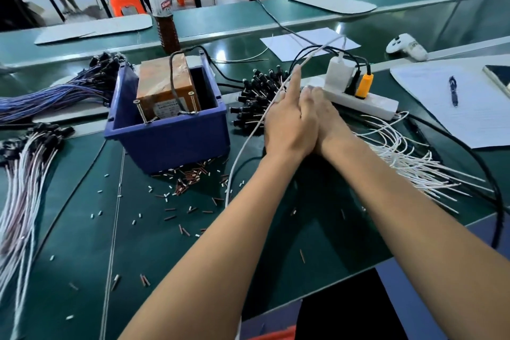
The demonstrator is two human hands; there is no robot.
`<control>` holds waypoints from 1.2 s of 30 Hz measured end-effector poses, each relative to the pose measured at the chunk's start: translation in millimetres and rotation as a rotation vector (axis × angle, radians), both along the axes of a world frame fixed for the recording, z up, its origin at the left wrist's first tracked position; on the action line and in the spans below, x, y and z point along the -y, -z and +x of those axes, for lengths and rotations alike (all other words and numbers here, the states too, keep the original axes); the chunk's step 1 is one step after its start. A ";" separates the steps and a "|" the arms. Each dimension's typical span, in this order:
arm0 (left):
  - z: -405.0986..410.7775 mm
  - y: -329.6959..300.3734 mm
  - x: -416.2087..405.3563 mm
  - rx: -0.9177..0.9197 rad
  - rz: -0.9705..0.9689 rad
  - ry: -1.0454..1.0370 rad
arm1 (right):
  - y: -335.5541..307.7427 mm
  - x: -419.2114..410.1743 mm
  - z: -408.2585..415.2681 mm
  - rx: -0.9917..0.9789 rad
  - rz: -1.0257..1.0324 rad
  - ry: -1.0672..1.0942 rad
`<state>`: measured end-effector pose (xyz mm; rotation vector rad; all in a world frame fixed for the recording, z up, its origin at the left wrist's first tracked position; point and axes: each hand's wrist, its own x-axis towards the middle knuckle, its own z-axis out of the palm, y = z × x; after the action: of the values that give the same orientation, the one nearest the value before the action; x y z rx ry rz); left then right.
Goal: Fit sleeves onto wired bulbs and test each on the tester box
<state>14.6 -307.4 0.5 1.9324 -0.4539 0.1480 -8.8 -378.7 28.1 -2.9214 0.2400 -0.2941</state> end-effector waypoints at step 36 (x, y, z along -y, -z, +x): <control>-11.1 -13.0 -354.1 -0.009 0.417 -0.988 | 10.9 -263.6 -5.6 0.098 0.135 -0.872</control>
<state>3.5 46.8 13.5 2.4121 0.5607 0.7199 -14.4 -115.1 17.2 -2.5582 -0.9545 -0.2518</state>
